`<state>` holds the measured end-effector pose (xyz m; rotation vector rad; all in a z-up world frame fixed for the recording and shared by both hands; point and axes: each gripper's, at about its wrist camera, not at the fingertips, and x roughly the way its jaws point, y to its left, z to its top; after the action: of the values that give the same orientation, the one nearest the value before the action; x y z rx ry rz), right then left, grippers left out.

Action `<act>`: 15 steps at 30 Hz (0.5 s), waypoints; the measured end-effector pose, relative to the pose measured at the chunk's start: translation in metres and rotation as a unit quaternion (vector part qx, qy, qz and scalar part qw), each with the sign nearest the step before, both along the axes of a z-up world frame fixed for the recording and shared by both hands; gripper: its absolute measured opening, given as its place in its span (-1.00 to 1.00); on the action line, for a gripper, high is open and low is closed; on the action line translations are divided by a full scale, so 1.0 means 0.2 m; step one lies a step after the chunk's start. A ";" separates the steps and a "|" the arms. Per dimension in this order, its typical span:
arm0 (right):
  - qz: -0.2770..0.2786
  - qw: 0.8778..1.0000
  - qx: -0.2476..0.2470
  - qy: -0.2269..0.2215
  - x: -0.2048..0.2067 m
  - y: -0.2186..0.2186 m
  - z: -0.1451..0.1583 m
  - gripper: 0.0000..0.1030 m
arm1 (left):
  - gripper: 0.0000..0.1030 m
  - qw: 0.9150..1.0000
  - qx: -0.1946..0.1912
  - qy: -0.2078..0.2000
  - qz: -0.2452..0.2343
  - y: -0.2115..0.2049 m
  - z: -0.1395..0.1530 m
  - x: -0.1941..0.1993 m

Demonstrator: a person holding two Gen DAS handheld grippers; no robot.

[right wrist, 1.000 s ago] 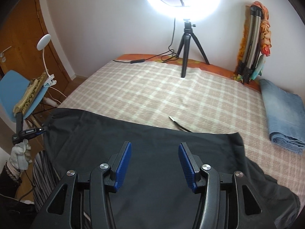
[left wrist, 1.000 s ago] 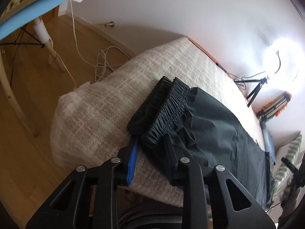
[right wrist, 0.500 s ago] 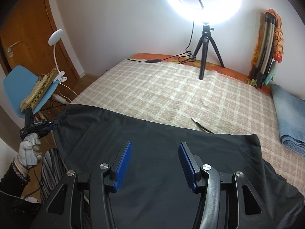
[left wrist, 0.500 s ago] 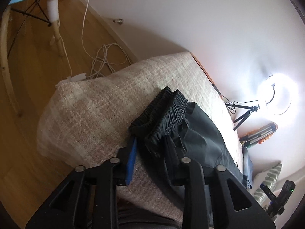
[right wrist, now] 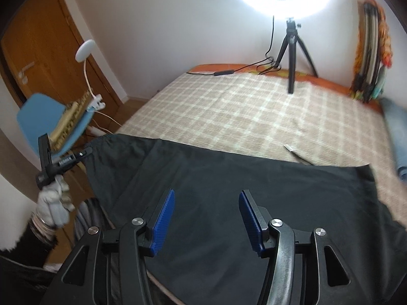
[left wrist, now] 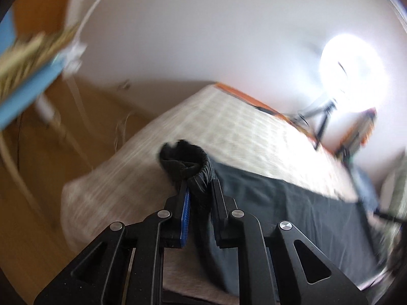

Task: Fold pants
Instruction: 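Lift the cuffs with the left tool toward the right tool, then grasp the cuffs with the right tool while the left tool releases them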

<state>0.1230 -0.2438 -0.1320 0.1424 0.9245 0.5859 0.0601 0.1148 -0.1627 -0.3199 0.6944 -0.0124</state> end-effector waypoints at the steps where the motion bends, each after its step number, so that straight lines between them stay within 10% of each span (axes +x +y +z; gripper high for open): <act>1: 0.004 1.000 0.012 0.008 0.02 0.02 -0.01 0.09 | -0.75 1.000 0.022 -0.006 -0.017 -0.07 0.02 0.00; 8: 0.044 0.992 0.099 0.069 0.14 0.17 -0.10 0.23 | -0.76 0.983 0.116 -0.019 -0.144 -0.55 0.03 -0.03; 15: 0.055 0.969 0.177 0.162 0.23 0.24 -0.34 0.34 | -0.76 0.946 0.196 -0.021 -0.258 -1.00 -0.07 -0.13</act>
<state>0.1691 -0.1956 -0.2009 0.5236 1.1407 0.8452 0.0351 -0.0850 -0.1768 0.2515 0.7053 -0.3753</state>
